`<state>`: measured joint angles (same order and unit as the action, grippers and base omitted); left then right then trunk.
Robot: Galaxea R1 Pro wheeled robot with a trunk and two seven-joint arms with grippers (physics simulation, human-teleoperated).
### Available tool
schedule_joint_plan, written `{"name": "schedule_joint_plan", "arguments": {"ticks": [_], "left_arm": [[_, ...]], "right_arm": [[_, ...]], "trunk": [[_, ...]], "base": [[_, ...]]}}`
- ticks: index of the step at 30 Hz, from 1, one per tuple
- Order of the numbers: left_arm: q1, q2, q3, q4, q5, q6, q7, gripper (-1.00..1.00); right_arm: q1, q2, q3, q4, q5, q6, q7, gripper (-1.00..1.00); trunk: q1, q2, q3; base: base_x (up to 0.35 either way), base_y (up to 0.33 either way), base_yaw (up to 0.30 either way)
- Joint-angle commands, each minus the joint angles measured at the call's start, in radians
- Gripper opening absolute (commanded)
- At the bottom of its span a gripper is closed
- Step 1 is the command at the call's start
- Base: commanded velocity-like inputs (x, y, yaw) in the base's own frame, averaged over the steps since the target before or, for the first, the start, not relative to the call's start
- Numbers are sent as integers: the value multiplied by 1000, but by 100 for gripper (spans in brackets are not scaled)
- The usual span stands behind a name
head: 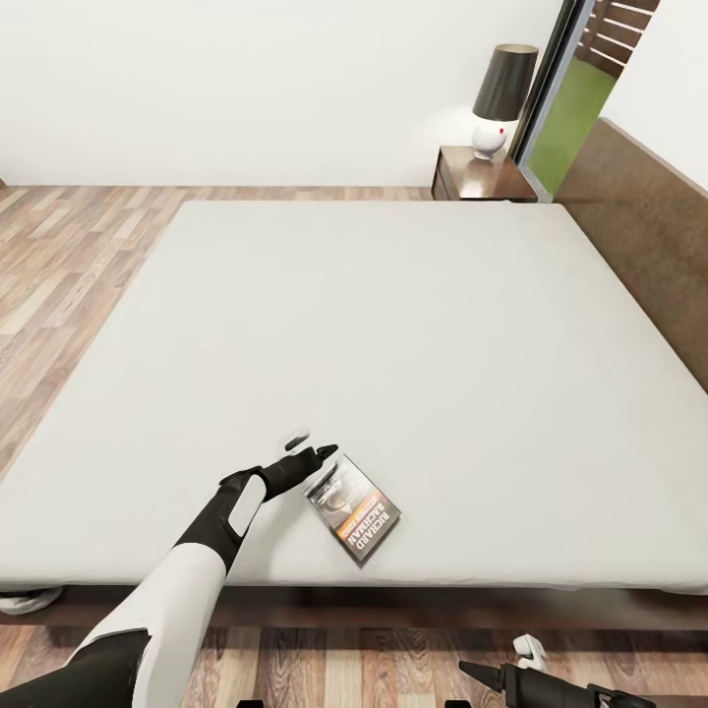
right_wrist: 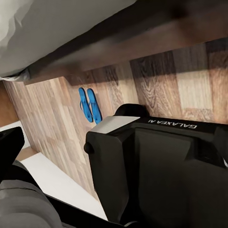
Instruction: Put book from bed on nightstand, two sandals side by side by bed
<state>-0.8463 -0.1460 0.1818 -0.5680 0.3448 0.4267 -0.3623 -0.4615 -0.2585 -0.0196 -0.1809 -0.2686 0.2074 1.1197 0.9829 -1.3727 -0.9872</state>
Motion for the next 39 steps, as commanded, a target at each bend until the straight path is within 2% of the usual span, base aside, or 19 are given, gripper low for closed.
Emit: {"name": "schedule_joint_plan", "arguments": {"ticks": [1, 3, 10, 28, 39], "left_arm": [[0, -1, 7, 0, 5, 9, -3, 100], [0, -1, 7, -1, 5, 9, -3, 100], [0, -1, 7, 0, 5, 9, -3, 100], [0, -1, 7, 0, 5, 9, -3, 100], [0, -1, 7, 0, 5, 9, -3, 100]], "right_arm": [[0, 0, -2, 0, -3, 10, 3, 100], [0, 0, -2, 0, -3, 10, 3, 100], [0, -1, -2, 0, -3, 10, 3, 100], [0, 0, -2, 0, -3, 10, 5, 100], [0, 0, -2, -1, -3, 10, 5, 100]], "trunk": [[0, 0, -1], [0, 0, -1], [27, -49, -22], [27, -49, -22], [27, -49, -22]], "base": [[0, 0, 0], [0, 0, 0], [0, 0, 0], [0, 0, 0], [0, 0, -93]]}}
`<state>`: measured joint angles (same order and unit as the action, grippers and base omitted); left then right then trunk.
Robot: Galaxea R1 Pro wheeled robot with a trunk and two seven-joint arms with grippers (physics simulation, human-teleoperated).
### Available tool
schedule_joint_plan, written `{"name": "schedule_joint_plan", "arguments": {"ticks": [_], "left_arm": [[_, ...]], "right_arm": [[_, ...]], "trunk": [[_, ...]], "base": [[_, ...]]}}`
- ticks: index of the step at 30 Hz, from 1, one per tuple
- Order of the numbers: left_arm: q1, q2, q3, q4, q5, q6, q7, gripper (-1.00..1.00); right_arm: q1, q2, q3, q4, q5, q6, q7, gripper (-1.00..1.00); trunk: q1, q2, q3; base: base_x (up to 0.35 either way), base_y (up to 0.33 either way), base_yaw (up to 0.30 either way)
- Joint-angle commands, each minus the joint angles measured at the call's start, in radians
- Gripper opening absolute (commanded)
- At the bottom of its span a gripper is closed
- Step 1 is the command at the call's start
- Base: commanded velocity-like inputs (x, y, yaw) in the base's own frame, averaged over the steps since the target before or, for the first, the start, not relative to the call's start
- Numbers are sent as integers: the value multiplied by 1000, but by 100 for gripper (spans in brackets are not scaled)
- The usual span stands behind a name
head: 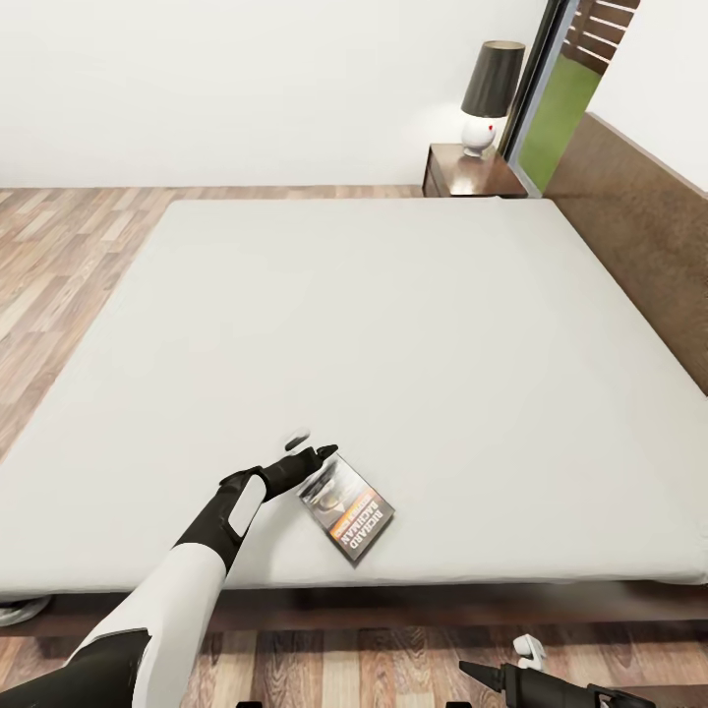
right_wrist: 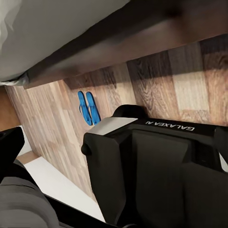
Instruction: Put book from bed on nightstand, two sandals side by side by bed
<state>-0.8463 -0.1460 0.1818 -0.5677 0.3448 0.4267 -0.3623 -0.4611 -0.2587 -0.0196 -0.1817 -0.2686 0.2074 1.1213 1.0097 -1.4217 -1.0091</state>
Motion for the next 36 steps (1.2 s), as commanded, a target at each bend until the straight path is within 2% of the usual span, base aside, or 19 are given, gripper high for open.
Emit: {"name": "schedule_joint_plan", "arguments": {"ticks": [1, 13, 36], "left_arm": [[0, -1, 7, -1, 5, 9, -3, 100], [0, -1, 7, 0, 5, 9, -3, 100], [0, -1, 7, -1, 5, 9, -3, 100]], "right_arm": [[0, 0, -2, 0, -3, 10, 3, 100], [-1, 0, -2, 0, -3, 10, 3, 100], [-1, 0, -2, 0, -3, 10, 3, 100]], "trunk": [[0, 0, -1], [0, 0, -1], [0, 0, -1]], "base": [[0, 0, -13], [0, 0, -93], [0, 0, -34]]}}
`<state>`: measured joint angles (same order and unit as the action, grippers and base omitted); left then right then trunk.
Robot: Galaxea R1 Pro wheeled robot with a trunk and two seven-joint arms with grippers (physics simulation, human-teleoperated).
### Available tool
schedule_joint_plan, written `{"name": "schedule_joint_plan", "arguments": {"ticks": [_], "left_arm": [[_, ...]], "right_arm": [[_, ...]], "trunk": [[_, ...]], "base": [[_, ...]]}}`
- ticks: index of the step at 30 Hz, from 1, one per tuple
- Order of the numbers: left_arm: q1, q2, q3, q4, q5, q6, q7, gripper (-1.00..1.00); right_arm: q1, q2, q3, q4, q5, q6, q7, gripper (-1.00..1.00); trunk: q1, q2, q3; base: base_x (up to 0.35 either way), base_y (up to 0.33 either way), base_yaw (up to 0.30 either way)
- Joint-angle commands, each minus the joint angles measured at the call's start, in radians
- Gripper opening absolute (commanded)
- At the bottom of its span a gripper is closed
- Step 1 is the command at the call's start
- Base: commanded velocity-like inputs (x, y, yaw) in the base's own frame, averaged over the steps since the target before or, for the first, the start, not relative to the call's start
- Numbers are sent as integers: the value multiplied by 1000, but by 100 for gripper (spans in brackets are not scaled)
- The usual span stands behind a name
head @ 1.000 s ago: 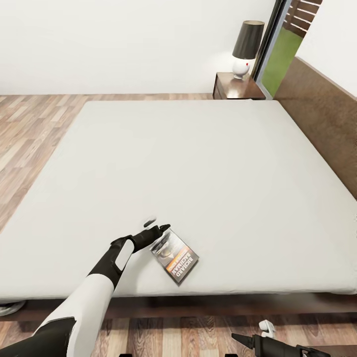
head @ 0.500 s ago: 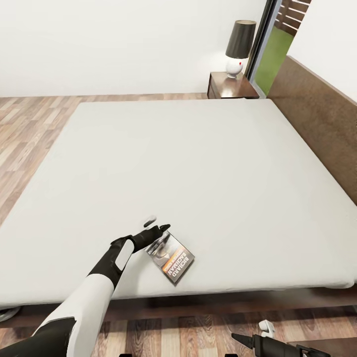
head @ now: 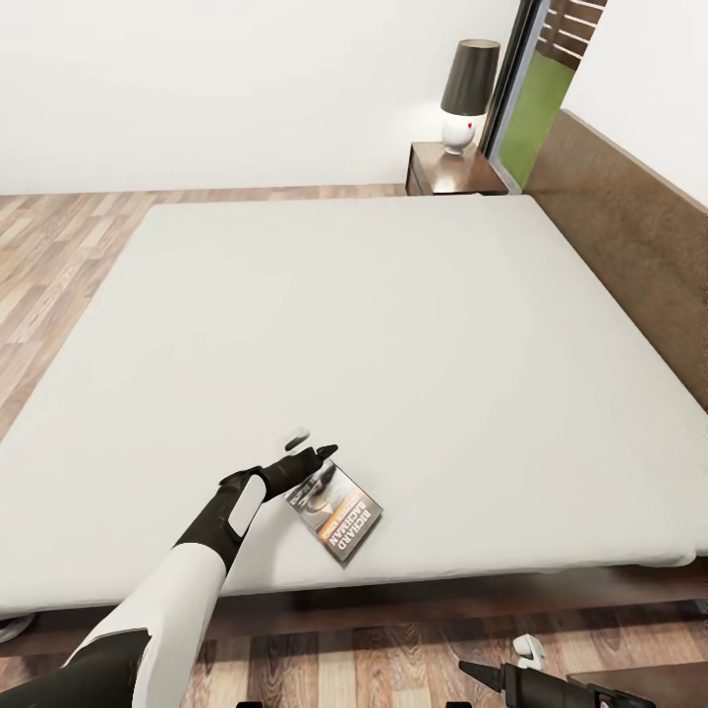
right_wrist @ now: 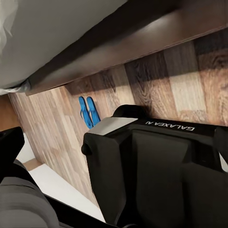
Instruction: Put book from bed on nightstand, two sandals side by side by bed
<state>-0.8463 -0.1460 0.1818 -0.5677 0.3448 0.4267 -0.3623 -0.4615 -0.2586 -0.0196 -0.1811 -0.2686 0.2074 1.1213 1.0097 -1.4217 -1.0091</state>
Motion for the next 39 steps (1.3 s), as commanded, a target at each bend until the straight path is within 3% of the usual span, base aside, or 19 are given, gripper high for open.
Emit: {"name": "schedule_joint_plan", "arguments": {"ticks": [1, 39], "left_arm": [[0, -1, 7, -1, 5, 9, -3, 100], [0, -1, 7, 0, 5, 9, -3, 100]], "right_arm": [[0, 0, -2, 0, -3, 10, 3, 100], [0, 0, -2, 0, -3, 10, 3, 100]], "trunk": [[0, 0, -1], [0, 0, 1]], "base": [[0, 0, -6], [-5, 0, -27]]}}
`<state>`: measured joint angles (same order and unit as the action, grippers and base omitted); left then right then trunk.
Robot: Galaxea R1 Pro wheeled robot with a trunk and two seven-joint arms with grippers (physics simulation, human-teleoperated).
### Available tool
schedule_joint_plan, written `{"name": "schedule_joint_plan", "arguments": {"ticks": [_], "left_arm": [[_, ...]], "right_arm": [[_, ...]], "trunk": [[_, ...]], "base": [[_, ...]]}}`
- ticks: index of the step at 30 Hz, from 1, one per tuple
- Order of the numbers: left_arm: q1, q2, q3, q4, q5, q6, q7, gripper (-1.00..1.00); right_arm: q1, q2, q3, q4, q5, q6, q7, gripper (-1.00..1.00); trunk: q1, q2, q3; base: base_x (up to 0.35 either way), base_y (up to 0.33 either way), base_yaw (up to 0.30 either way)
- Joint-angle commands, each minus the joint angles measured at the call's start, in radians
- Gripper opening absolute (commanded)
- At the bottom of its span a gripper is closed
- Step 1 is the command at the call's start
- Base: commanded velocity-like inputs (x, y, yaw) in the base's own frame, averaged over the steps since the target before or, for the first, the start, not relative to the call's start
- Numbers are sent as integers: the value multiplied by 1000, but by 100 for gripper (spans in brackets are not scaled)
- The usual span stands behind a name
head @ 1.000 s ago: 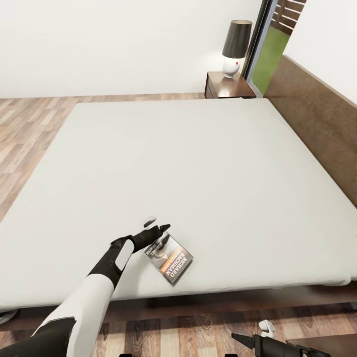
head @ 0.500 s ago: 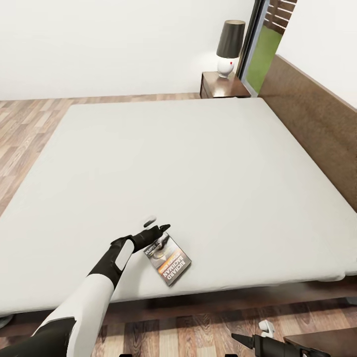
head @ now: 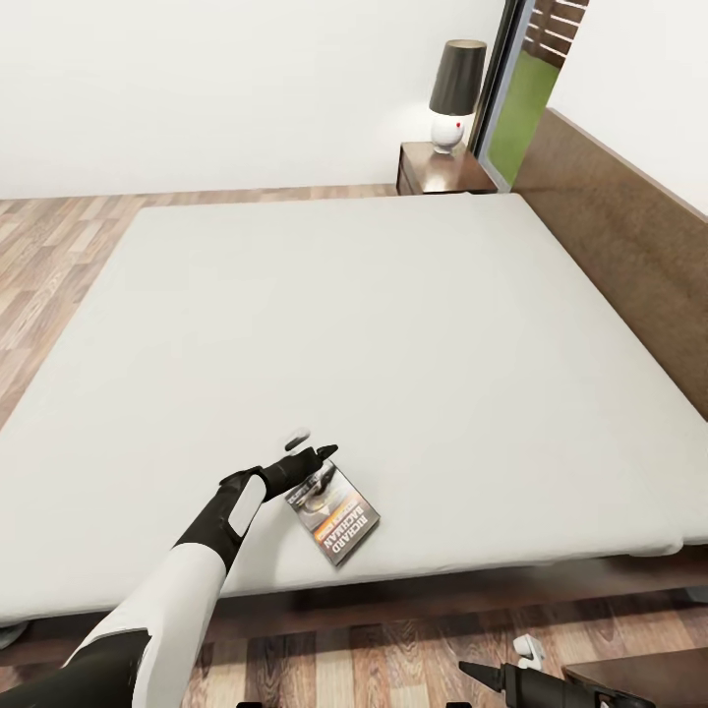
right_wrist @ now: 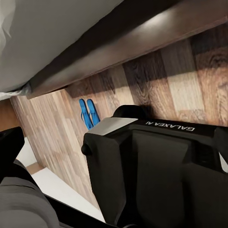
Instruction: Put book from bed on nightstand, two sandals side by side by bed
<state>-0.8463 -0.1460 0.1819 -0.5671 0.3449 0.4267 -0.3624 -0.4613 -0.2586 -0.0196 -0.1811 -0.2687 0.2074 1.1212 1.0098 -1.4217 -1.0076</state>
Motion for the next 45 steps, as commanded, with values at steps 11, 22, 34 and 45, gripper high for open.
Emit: {"name": "schedule_joint_plan", "arguments": {"ticks": [11, 22, 34, 45], "left_arm": [[0, -1, 7, 0, 5, 9, -3, 100], [0, -1, 7, 0, 5, 9, -3, 100], [0, -1, 8, 0, 5, 9, -3, 100], [0, -1, 8, 0, 5, 8, -3, 100]], "right_arm": [[0, 0, -2, -1, -3, 10, 3, 100], [0, -1, -2, 0, -3, 10, 3, 100], [0, 0, -2, 0, -3, 10, 3, 100], [0, 0, -2, 0, -3, 10, 3, 100]], "trunk": [[0, 0, -1], [0, 0, -1], [0, 0, -1], [0, 0, -1]], "base": [[-7, 0, 0], [-44, 0, 0], [-76, 0, 0], [-21, 0, 0]]}}
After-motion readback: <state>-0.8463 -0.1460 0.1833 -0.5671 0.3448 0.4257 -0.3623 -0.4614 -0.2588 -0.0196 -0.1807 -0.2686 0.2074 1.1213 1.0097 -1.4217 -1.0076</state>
